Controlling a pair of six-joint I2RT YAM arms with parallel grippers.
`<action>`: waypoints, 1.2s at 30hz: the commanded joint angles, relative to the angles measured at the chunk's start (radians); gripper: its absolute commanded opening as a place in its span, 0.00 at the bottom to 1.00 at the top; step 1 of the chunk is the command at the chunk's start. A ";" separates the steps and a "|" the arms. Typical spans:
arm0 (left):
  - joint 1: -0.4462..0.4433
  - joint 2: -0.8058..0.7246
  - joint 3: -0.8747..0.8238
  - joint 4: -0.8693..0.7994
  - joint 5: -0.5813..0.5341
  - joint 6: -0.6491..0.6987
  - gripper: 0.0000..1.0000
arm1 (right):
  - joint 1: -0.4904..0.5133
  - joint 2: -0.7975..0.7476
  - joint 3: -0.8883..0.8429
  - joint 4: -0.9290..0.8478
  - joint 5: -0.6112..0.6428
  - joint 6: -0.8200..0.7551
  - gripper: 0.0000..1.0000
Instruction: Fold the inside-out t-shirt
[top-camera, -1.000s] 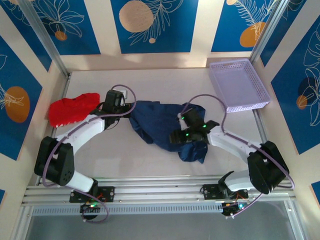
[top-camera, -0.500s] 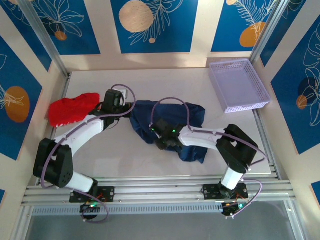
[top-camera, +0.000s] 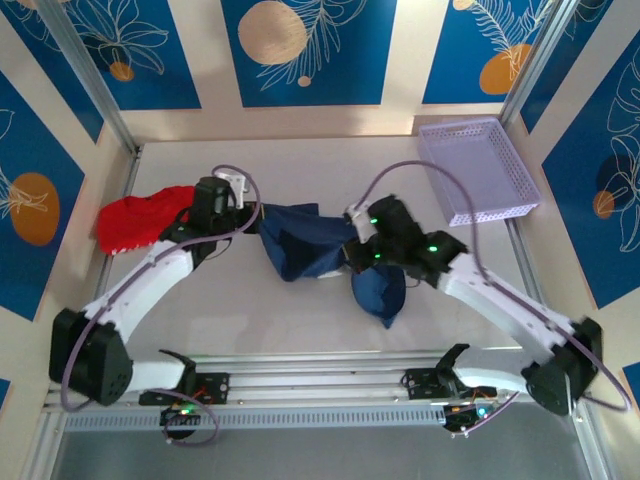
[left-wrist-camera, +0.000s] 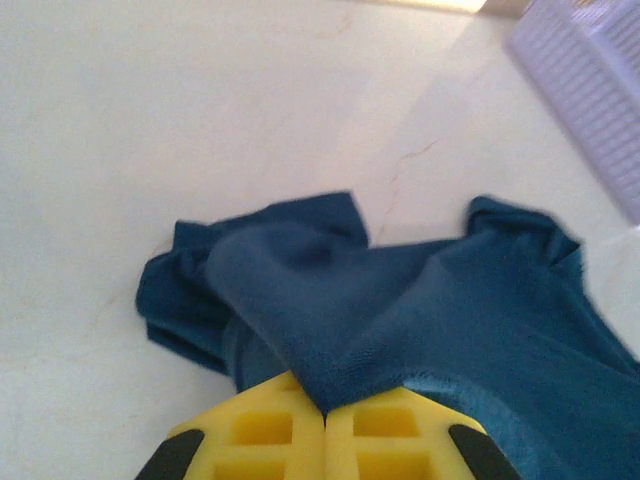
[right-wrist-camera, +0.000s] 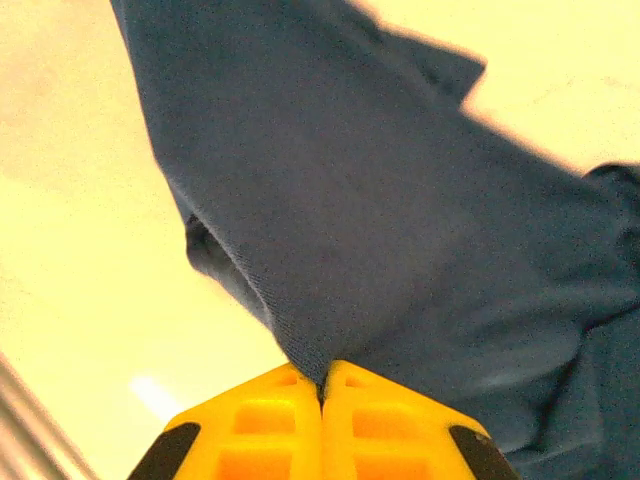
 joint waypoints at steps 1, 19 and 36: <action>0.001 -0.115 0.008 -0.032 0.030 -0.002 0.00 | -0.082 -0.105 0.068 -0.088 -0.219 -0.019 0.00; -0.124 -0.068 -0.025 0.035 0.297 -0.015 0.00 | -0.378 0.061 -0.073 -0.097 -0.083 0.126 0.13; -0.233 0.009 0.095 -0.043 0.273 0.053 0.00 | 0.035 0.169 -0.176 0.354 0.173 -0.178 0.85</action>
